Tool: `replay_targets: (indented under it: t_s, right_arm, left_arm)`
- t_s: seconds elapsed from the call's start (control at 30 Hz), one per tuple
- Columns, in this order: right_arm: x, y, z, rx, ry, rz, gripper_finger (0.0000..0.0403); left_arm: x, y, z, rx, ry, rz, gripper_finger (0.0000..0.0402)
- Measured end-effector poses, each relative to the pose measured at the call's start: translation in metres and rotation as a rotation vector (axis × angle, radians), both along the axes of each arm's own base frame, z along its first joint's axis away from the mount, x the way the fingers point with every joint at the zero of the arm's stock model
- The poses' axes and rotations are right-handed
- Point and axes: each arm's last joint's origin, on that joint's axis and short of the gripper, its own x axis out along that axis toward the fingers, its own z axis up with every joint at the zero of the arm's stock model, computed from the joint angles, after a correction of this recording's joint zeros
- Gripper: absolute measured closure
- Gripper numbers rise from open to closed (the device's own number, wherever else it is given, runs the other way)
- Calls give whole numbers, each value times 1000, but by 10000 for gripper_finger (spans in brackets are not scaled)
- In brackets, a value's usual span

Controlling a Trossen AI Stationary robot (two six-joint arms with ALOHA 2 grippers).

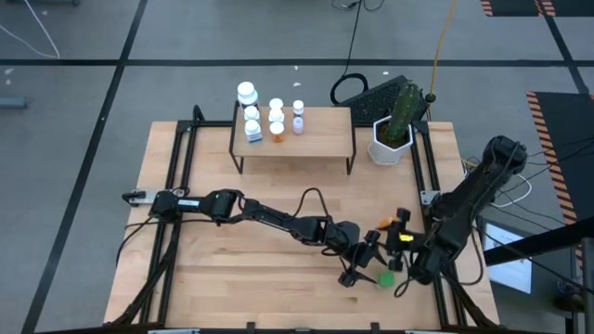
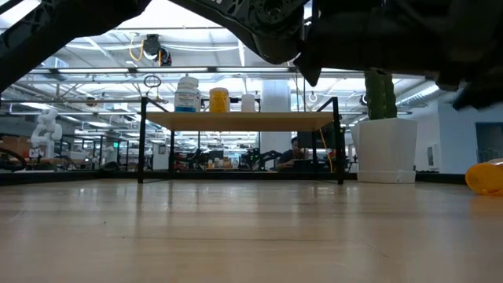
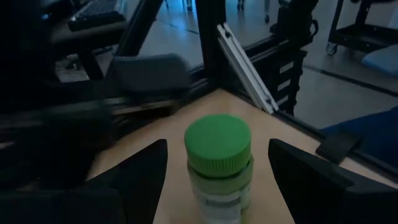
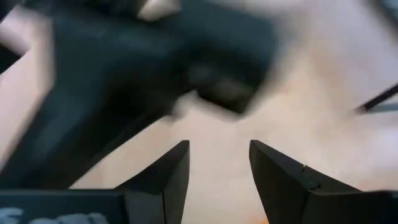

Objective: Pick and place medicine bottles onto shelf by color
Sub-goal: Put the green pill bottle on the shelf

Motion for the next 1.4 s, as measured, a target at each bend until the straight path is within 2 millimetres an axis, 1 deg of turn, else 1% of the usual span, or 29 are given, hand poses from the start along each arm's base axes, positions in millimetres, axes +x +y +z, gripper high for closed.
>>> replay_targets:
  t_s: [0.17, 0.3, 0.43, 0.6, 0.7, 0.8, 0.87, 0.9, 0.93, 0.97, 1.03, 1.07, 1.13, 1.2, 1.27, 1.33, 1.4]
  right_arm:
    - [-10, -20, 25, -79, -172, -54, 243]
    - [-17, -34, 44, -99, -297, -69, 243]
    - [-19, -38, 60, -112, -375, -32, 243]
    - [-19, -38, 72, -113, -431, 7, 243]
    - [-20, -39, 70, -104, -380, 68, 243]
    - [-22, -38, 66, -10, -293, 142, 243]
    - [-23, -38, 61, 68, -258, 159, 243]
    - [-24, -37, 58, 120, -229, 172, 243]
    - [-24, -36, 53, 153, -196, 181, 243]
    - [-25, -36, 48, 184, -162, 191, 243]
    - [-27, -35, 38, 223, -100, 210, 243]
    - [-28, -36, 36, 221, -98, 198, 243]
    - [-29, -39, 29, 194, -98, 165, 243]
    - [-30, -43, 24, 141, -116, 134, 243]
    - [-29, -44, 24, 103, -160, 106, 243]
    - [-29, -46, 25, 60, -188, 87, 243]
    - [-27, -47, 27, 42, -224, 66, 243]
  left_arm:
    - [1, -1, 7, -46, -40, 19, 121]
    - [2, -3, 17, -20, -121, 103, 121]
    - [2, -4, 22, -11, -161, 121, 121]
    - [1, -9, 24, -71, -121, 110, 121]
    - [-1, -16, 25, -88, -98, 96, 121]
    - [-6, -24, 31, -81, -61, 72, 121]
    - [-12, -34, 26, -73, 13, 38, 121]
    - [-13, -37, 21, -61, 42, 37, 121]
    - [-14, -40, 17, -49, 51, 27, 121]
    - [-14, -41, 18, -42, 38, 25, 121]
    - [-14, -37, 33, -34, -16, 45, 121]
    - [-13, -36, 40, -41, -49, 51, 121]
    - [-13, -34, 44, -43, -67, 62, 121]
    - [-12, -38, 32, -37, -51, 55, 121]
    - [-11, -40, 20, -32, -40, 48, 121]
    - [-9, -39, 18, -48, -86, 33, 121]
    - [-7, -38, 20, -81, -141, 24, 121]
